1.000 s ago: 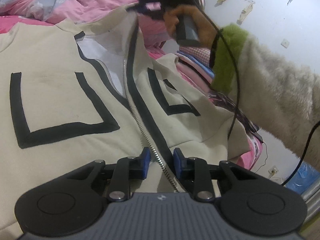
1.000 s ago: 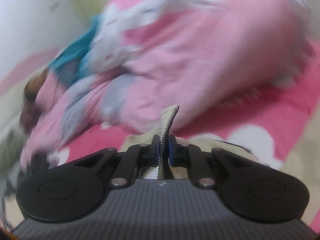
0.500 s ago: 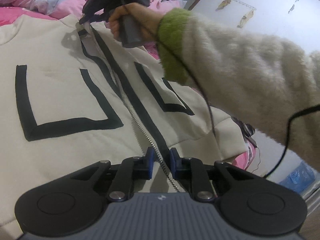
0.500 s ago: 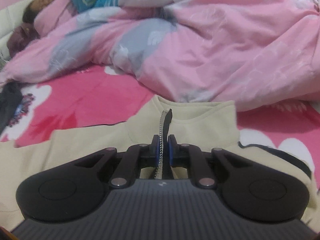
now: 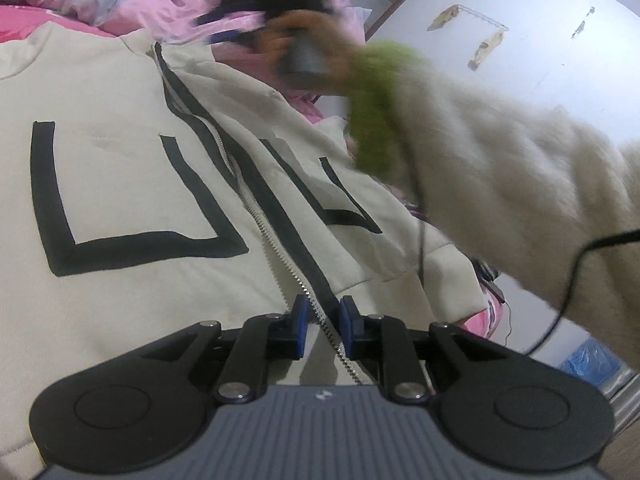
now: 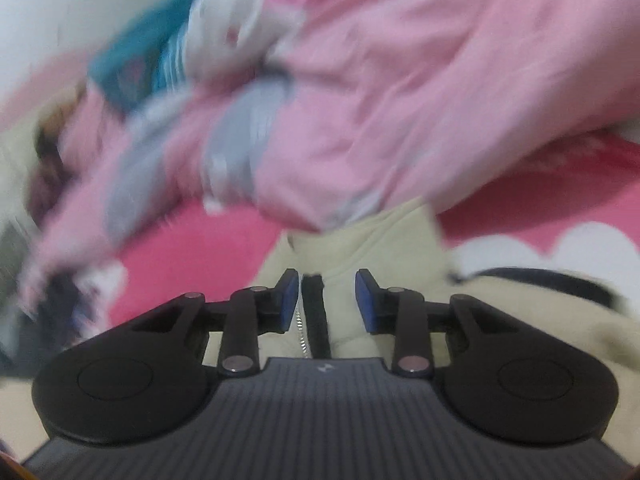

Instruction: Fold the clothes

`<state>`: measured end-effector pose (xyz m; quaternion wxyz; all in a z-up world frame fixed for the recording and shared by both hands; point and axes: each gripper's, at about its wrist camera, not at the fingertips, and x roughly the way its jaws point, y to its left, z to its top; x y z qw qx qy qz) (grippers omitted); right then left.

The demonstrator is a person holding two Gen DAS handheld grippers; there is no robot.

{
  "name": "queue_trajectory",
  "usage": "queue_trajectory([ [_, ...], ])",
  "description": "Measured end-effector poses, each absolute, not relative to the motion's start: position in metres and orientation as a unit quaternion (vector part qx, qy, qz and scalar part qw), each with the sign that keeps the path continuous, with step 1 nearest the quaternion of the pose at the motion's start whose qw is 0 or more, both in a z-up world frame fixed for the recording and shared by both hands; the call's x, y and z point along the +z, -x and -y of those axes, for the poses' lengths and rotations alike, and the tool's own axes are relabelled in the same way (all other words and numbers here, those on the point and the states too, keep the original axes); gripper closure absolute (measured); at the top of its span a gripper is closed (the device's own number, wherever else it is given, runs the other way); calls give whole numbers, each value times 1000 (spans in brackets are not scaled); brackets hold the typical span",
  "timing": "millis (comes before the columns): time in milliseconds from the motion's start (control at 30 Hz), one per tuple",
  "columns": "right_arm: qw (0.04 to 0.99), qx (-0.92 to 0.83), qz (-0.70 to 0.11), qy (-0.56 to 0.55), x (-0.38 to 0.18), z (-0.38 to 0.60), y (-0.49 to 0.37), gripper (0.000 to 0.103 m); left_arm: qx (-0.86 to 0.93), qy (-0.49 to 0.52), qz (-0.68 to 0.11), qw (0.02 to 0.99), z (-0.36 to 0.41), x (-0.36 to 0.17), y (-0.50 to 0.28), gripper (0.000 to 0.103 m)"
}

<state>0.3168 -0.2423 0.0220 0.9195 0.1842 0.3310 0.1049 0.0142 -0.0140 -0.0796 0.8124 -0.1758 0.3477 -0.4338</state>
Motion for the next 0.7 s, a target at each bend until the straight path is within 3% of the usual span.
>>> queue_trajectory([
  [133,929,113,-283,-212,79,301,-223,72,-438,182,-346,809,13,-78,-14,77],
  [233,940,105,-246,-213,115,345,-130,62,-440,197,-347,804,11,-75,-16,69],
  [333,942,89,-222,-237,135,385,-32,61,-442,212,-353,797,9,-72,-17,67],
  [500,934,88,-236,-254,115,387,78,61,-432,218,-371,793,10,-66,-16,67],
  [700,951,139,-277,-19,49,271,126,62,-393,248,-406,787,5,-60,-26,68],
])
